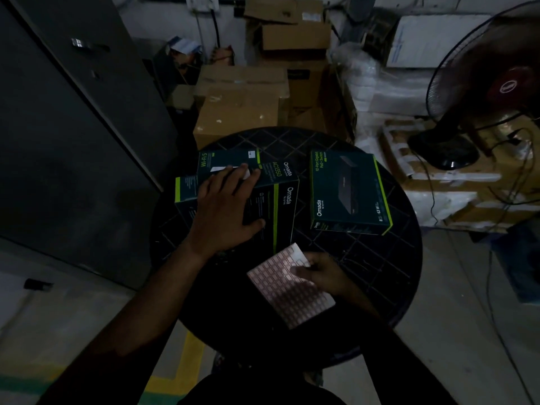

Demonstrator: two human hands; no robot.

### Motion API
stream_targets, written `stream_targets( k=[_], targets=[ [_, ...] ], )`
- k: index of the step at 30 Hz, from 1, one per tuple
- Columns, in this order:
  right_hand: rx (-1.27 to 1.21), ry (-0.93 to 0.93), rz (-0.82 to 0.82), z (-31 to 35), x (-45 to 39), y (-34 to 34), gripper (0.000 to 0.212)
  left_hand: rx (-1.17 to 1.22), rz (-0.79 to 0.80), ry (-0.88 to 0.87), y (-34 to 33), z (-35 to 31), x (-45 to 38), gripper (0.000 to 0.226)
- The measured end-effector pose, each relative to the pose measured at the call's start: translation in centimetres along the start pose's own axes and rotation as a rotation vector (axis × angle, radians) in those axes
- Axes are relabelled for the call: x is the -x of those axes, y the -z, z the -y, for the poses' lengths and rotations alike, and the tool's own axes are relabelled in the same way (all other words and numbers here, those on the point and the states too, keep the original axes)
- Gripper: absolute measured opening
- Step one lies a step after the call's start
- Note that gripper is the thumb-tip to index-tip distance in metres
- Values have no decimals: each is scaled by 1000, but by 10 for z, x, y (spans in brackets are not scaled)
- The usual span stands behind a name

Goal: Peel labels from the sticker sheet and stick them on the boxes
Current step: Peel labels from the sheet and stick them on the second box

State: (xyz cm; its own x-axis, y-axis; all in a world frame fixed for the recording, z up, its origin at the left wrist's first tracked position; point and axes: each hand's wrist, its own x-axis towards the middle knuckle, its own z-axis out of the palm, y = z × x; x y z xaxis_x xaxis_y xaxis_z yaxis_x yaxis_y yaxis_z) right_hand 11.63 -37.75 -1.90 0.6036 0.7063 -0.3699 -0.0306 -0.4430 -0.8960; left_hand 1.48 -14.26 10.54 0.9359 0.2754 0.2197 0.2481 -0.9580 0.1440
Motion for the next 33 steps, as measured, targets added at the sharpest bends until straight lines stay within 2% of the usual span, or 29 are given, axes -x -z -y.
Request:
stream_targets(
  k=[5, 7, 9, 13, 16, 21, 29, 33],
  targets=[
    [-10, 194, 46, 91, 8, 12, 18, 591, 74, 95, 18, 8, -8, 64],
    [10, 263, 45, 120, 12, 14, 21, 796, 53, 117, 23, 13, -9, 37],
    [21, 302, 35, 139, 13, 17, 21, 879, 80, 138, 26, 17, -11, 14],
    [20, 366, 47, 162, 13, 15, 29, 1026, 192, 146, 38, 18, -11, 16],
    [13, 394, 63, 165, 8, 10, 27, 1162, 177, 184, 40, 18, -10, 20],
    [9, 377, 76, 164, 1, 3, 21, 1046, 177, 141, 35, 23, -14, 15],
    [-92, 356, -36, 171, -10, -8, 16, 1002, 172, 100, 33, 29, -21, 14],
    [-69, 352, -93, 177, -15, -9, 15, 1130, 168, 133, 32, 29, -21, 10]
  ],
)
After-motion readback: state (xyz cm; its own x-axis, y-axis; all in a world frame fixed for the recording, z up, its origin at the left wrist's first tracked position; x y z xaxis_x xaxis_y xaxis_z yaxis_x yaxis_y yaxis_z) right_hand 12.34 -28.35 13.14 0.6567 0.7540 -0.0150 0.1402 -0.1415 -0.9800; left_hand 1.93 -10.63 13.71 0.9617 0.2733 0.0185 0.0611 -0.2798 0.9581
